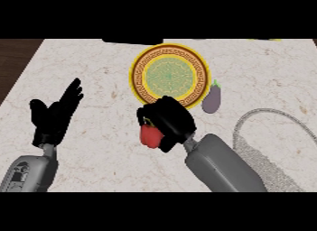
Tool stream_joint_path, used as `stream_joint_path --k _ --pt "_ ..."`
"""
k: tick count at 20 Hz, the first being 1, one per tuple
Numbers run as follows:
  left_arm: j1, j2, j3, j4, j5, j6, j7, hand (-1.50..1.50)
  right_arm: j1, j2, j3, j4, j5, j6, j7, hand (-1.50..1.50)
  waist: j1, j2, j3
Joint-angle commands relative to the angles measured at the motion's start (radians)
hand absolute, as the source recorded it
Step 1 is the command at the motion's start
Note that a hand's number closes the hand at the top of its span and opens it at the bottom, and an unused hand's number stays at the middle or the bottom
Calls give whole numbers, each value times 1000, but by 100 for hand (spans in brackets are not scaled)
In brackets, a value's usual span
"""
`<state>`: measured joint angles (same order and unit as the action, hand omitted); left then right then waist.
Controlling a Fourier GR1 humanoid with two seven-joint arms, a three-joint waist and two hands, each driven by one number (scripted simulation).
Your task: Pick the bell pepper from the placemat and place it in the plate
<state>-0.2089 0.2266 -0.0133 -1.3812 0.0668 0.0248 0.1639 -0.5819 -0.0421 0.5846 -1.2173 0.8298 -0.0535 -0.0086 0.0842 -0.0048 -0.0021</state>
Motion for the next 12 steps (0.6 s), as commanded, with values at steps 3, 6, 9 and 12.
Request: stream_joint_path --k 3,6,9,12 --pt "-2 21 22 0 -1 -1 -3 0 -115 41 148 -147 -11 -259 313 150 -31 0 2" --pt "-18 7 22 -16 -1 17 37 0 -163 41 195 -94 -26 -376 448 150 -43 5 2" --pt "-10 20 37 -15 2 8 37 0 -250 42 186 -58 -135 -396 523 150 -50 7 2" --pt "42 -14 29 -8 -14 24 -29 0 -283 42 145 26 -198 -451 489 150 -58 8 2"
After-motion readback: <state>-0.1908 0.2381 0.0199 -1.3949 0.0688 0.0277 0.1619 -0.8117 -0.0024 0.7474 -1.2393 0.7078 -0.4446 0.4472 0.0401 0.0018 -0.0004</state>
